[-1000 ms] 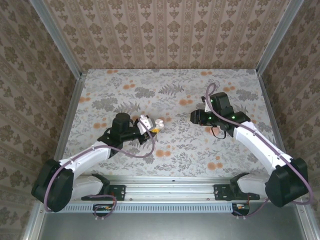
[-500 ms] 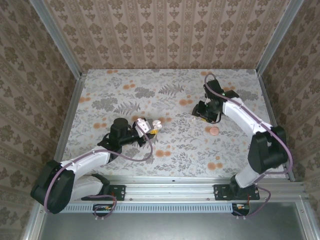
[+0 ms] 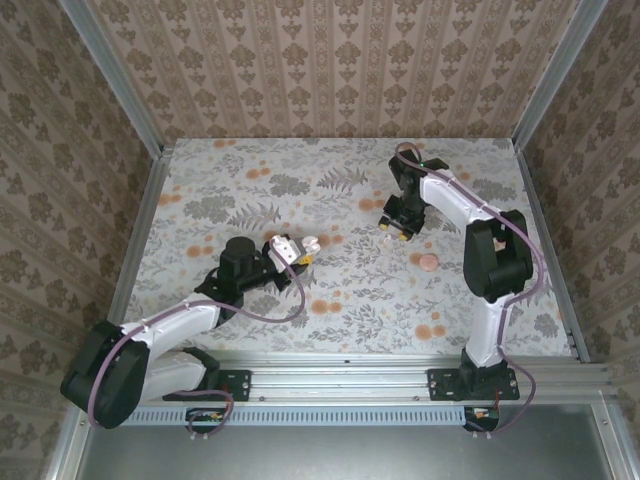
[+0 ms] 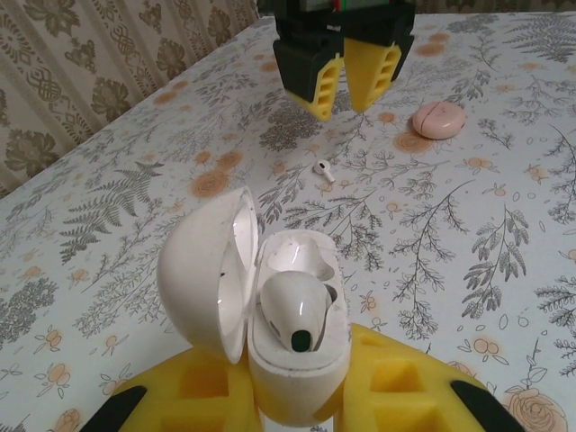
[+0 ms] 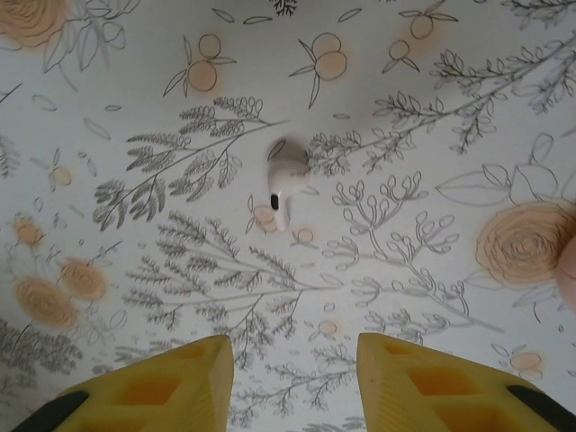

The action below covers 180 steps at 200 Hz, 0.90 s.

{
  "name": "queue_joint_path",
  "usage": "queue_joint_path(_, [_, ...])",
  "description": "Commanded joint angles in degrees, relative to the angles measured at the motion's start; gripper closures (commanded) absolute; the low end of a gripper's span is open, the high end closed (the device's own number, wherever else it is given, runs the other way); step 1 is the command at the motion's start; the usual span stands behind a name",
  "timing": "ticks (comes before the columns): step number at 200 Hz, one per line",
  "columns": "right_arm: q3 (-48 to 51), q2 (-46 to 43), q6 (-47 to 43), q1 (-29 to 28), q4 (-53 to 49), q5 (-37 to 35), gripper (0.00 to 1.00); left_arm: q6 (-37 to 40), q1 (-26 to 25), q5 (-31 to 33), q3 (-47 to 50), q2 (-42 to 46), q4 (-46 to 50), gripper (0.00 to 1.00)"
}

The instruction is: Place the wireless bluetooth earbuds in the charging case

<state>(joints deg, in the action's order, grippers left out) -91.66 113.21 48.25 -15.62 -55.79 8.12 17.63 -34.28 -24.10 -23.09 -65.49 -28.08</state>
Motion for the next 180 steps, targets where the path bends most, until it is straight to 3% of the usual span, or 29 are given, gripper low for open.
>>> queue_joint_path(1, [-3.3, 3.3, 1.4, -0.5, -3.8, -1.6, 0.59, -1.4, 0.5, 0.1, 0.0, 1.4, -2.0, 0.95])
queue_joint_path(111, [-9.2, 13.0, 1.1, -0.1, -3.6, -2.0, 0.59, -1.7, 2.3, -0.2, -0.6, 1.5, -1.0, 0.95])
queue_joint_path(180, [-9.9, 15.3, 0.7, 0.5, -3.0, -1.9, 0.65, -1.5, 2.7, -0.3, -1.2, 0.8, 0.0, 0.95])
